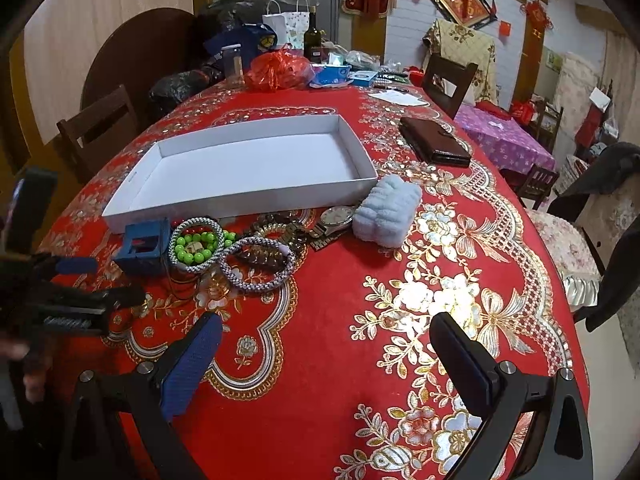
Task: Organize jewelry
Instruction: 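Move the left gripper toward the blue claw hair clip, then close the left gripper on the blue claw hair clip and lift it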
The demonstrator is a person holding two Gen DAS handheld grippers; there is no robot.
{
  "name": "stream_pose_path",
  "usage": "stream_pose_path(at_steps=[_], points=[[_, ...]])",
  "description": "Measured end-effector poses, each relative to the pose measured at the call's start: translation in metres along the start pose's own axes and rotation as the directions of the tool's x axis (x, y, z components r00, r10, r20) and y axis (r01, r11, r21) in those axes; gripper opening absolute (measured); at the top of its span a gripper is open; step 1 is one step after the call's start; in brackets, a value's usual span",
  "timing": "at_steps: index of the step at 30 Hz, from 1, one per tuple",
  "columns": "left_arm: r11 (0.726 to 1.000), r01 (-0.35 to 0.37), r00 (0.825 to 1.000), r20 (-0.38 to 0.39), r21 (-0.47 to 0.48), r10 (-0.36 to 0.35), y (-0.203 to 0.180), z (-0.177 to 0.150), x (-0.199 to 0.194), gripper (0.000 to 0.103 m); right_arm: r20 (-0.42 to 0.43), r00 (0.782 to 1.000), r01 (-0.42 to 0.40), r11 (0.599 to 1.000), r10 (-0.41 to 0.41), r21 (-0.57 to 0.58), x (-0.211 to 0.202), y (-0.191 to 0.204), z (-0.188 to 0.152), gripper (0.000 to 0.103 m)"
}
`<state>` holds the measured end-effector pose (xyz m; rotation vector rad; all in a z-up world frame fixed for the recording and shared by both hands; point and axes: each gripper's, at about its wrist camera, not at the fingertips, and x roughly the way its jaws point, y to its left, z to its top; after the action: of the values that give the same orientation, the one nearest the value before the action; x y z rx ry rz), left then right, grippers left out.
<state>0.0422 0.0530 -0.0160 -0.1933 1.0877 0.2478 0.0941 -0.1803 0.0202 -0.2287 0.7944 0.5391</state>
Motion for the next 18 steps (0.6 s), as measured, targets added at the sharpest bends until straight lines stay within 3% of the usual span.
stream_pose_path(at_steps=[8,18], points=[[1.0,0.028,0.999,0.027,0.006,-0.028,-0.008,0.015,0.014,0.102,0.014,1.0,-0.002,1.0,0.002,0.013,-0.002,-0.004,-0.001,0.103],[0.999,-0.002,0.998,0.059,-0.04,0.004,-0.001,0.019,0.017,0.102,-0.002,1.0,0.013,1.0,-0.013,-0.006,0.002,-0.001,-0.001,0.103]])
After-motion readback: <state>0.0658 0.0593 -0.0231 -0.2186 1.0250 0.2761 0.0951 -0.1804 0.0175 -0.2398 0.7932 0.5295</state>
